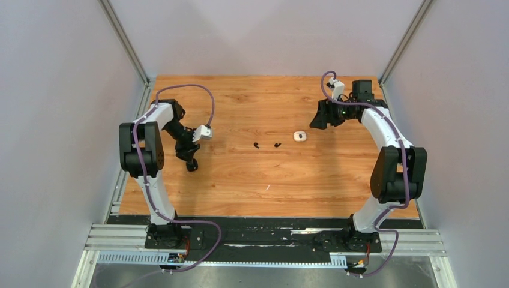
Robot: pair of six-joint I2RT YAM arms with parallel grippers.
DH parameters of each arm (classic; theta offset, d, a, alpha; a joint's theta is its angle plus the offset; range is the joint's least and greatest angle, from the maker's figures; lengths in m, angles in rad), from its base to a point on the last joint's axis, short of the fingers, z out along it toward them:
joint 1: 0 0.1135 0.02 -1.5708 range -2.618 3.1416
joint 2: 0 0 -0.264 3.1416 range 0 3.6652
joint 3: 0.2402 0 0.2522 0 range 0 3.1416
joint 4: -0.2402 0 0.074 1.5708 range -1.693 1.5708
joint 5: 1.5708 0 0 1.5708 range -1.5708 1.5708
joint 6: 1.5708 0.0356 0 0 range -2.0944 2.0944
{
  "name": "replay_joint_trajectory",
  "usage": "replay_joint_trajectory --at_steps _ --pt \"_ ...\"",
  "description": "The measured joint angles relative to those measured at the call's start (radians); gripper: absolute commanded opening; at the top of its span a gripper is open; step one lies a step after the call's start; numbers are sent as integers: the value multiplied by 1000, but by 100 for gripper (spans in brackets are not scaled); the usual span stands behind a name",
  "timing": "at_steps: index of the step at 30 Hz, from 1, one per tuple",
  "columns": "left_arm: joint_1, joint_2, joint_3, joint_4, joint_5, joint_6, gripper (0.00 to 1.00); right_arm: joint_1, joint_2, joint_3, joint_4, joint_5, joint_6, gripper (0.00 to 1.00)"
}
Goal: Insert the wireless bluetooth earbuds into the charging case
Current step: Pick up the charging case at the center of the board.
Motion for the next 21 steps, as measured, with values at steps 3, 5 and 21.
replay_joint_trajectory --at_steps 3,5,21 --pt "-1 -4 -10 2 -3 -38 67 0 13 19 3 -8 8 73" --pt "-1 -4 -7 3 -5 -63 68 0 19 27 5 -13 11 73" --pt "-2 -188 -182 75 2 117 77 0 22 31 17 -48 48 73"
